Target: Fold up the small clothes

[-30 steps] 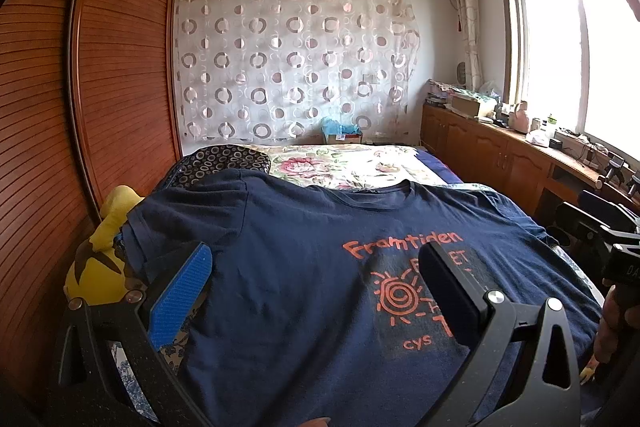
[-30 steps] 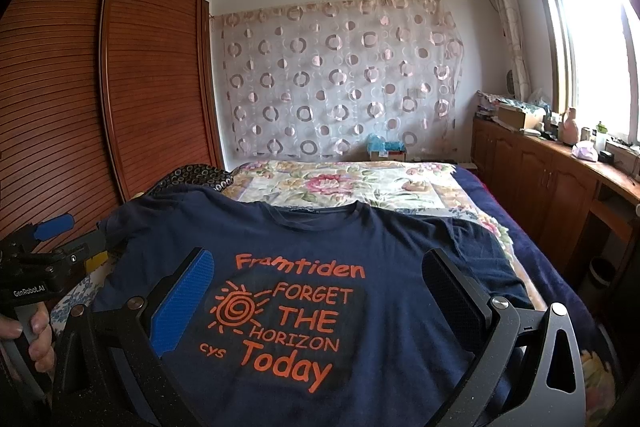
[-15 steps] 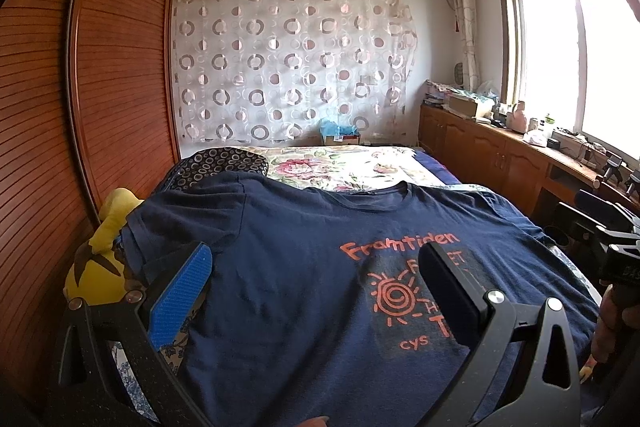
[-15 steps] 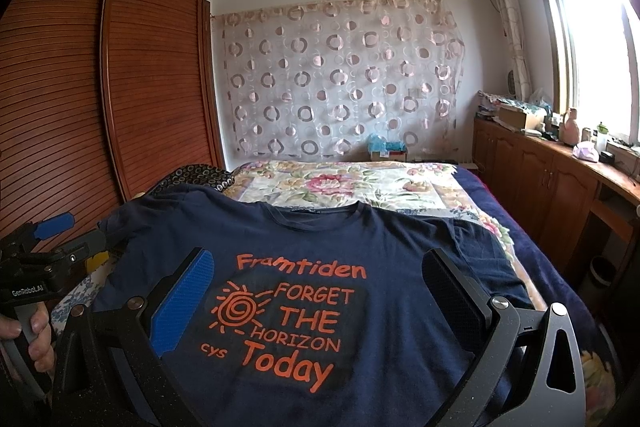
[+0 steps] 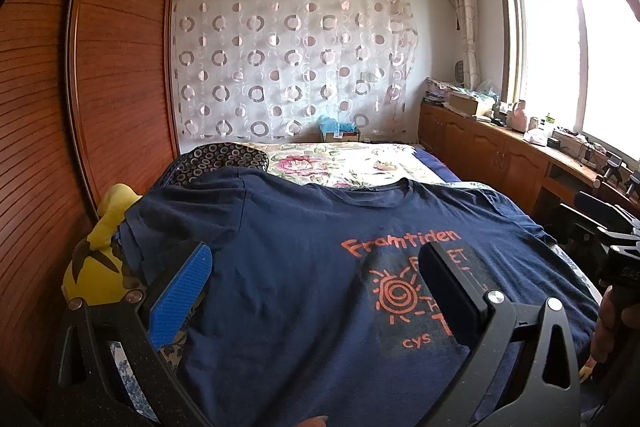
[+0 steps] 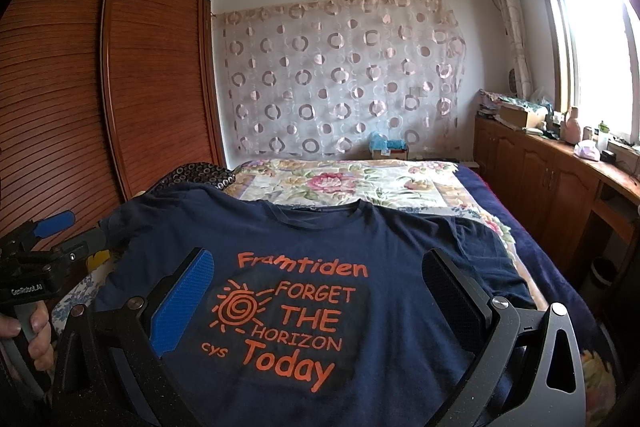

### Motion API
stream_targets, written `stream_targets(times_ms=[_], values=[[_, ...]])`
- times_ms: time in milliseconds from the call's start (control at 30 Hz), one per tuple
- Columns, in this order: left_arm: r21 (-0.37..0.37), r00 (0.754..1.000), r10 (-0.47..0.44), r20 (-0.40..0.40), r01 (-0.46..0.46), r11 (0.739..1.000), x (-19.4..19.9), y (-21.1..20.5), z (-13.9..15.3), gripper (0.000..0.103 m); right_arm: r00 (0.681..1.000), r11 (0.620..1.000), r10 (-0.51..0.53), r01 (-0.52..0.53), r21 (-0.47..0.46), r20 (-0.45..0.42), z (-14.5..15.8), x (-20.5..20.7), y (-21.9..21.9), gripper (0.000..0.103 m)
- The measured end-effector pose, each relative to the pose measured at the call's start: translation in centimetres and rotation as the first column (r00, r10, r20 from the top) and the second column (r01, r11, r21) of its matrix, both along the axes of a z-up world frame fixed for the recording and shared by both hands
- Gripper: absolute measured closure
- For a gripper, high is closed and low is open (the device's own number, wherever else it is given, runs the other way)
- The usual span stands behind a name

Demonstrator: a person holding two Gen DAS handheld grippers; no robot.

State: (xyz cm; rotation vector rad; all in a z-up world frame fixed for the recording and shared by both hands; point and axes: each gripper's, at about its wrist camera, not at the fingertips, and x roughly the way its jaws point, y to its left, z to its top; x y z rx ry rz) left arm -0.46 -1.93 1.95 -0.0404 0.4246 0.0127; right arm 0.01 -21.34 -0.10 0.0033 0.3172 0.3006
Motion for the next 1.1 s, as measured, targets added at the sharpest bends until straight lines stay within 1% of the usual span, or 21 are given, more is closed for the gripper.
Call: stream_targets(times_ms=[133,367,567,933,1100], values=[[-0.002,1.0,0.002,-0.002,-0.002,1.0,0.1,0.2,-0.3,0.0,1.0,1.0,0.003,-0.003,0.0,-0.005,0.0,0.2,0.1,0.0],[-0.008,1.0,0.021,-0.011,-0.021,1.0,1.0,2.5,-1.7,0.0,1.0,1.0,0.016,-0.016,-0.012,-0.015,-0.3,0.7,0.6,0.0],[-0.002,0.999,0.043,-0.031,-0.043,0.999,1.7,4.3,-2.6,0.0,0.998,0.998,0.061,-0.061,-0.002,-0.028,-0.3,1.1,1.3,0.0],[0.016,0.991,0.104,-0.081,-0.103,0.995,4.0,8.6,-4.5,0.0,0.989,0.989,0.145,-0.146,-0.037,-0.032,-0.2,3.0,3.3,0.0],[0.029,0.983,0.143,-0.113,-0.14,0.99,4.4,10.9,-5.4,0.0,0.979,0.979,0.195,-0.199,-0.055,-0.059,-0.7,4.3,4.4,0.0]])
